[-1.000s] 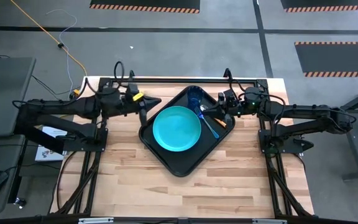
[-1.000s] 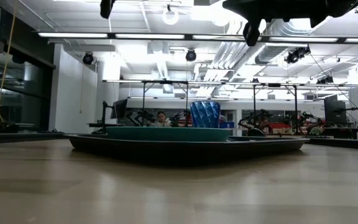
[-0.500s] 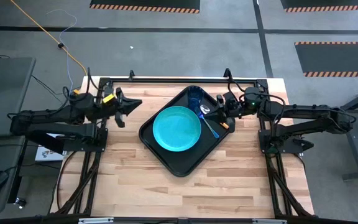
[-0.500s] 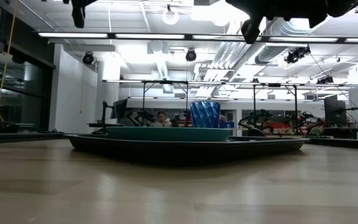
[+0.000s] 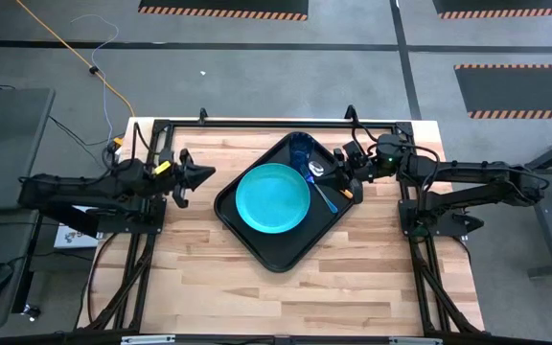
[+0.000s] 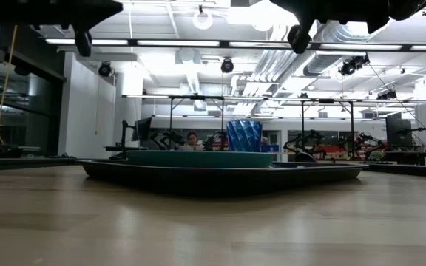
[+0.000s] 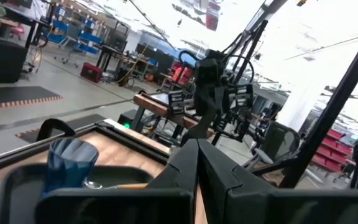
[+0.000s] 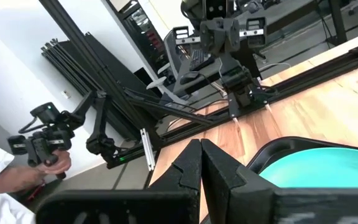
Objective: Pick and place plate/cup/fork/spoon on tray
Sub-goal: Return to Home Position
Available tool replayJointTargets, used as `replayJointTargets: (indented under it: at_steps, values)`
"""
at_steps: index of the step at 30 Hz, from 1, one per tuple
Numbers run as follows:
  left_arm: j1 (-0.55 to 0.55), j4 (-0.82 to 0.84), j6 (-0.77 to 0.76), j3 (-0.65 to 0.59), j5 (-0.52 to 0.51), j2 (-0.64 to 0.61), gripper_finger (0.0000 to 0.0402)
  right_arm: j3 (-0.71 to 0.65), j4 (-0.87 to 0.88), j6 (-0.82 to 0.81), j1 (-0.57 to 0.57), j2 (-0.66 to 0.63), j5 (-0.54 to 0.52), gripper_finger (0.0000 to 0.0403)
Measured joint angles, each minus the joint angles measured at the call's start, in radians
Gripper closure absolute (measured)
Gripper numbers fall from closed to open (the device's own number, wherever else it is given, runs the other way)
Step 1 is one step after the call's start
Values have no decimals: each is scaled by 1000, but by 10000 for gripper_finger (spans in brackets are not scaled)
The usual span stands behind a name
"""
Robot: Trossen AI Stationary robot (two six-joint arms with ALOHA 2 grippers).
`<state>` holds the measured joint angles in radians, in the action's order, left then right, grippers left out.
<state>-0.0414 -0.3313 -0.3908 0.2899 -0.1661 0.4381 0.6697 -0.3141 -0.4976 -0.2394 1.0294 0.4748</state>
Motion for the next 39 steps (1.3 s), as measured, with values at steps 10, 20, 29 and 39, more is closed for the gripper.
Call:
replayJointTargets:
  at_steps: [10,20,29,39]
  values:
    - [24,43,0,-143,0,-242,401,0,5,-56,0,0,0,403]
    - [30,145,32,-239,32,-434,401,0,26,-88,0,0,0,403]
    - [27,295,-2,-277,85,-434,401,0,30,-153,0,0,-7,403]
    - [26,319,-26,-278,111,-396,401,-1,52,-119,0,-10,26,403]
